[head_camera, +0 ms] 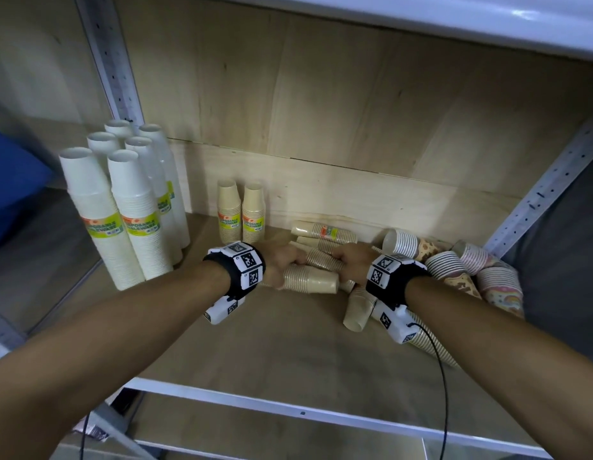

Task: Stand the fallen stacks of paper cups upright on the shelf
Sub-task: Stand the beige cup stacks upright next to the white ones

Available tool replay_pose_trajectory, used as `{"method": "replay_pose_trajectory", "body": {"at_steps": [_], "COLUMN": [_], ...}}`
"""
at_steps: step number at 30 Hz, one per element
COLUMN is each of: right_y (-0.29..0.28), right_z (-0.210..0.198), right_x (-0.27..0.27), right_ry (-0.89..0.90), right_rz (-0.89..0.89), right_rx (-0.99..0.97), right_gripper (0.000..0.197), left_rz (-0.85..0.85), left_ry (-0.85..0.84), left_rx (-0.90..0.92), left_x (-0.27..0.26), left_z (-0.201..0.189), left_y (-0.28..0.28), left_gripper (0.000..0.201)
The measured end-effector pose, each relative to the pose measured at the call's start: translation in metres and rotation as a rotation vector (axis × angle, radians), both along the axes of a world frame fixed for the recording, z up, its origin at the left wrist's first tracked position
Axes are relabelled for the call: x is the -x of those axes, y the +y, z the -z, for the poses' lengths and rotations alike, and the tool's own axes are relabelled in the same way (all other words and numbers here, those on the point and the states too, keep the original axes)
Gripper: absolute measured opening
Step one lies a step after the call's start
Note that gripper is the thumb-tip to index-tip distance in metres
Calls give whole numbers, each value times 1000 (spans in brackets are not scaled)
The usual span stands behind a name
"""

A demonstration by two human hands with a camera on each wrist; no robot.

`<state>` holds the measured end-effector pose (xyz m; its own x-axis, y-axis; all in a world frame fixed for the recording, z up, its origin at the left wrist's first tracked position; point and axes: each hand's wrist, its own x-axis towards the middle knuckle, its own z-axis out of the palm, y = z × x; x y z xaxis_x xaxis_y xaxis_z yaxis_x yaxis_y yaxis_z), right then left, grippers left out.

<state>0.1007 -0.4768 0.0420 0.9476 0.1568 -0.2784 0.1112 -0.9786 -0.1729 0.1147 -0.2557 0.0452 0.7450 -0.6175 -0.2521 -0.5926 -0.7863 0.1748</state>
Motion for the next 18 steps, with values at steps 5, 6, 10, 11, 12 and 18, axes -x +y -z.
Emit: {"method": "replay_pose_trajectory", "body": {"at_steps": [5,6,10,11,12,18], "right_y": [-4,-2,8,11,15,44], "right_z": [-13,-15,-19,-18,-18,-6], "right_x": [6,7,12,12,14,19], "right_ry": [-49,-70,-176,-190,-194,-230], "right_rz": [95,112,209,232,253,378], "right_rx": [-125,-141,-239,-273,-306,-516], "right_gripper": [57,62,65,66,67,64], "left_rz": [-98,-127,-252,-284,-315,-448], "left_ry": [39,53,79,85,93,140], "left_rx": [146,193,386,434,478,644], "left_x": [-4,-5,-7,-8,-8,-5], "left_z": [-15,-19,-28,-28,-28,-15], "left_y": [16,19,26,27,28,28], "left_gripper": [77,82,73,68,67,80]}}
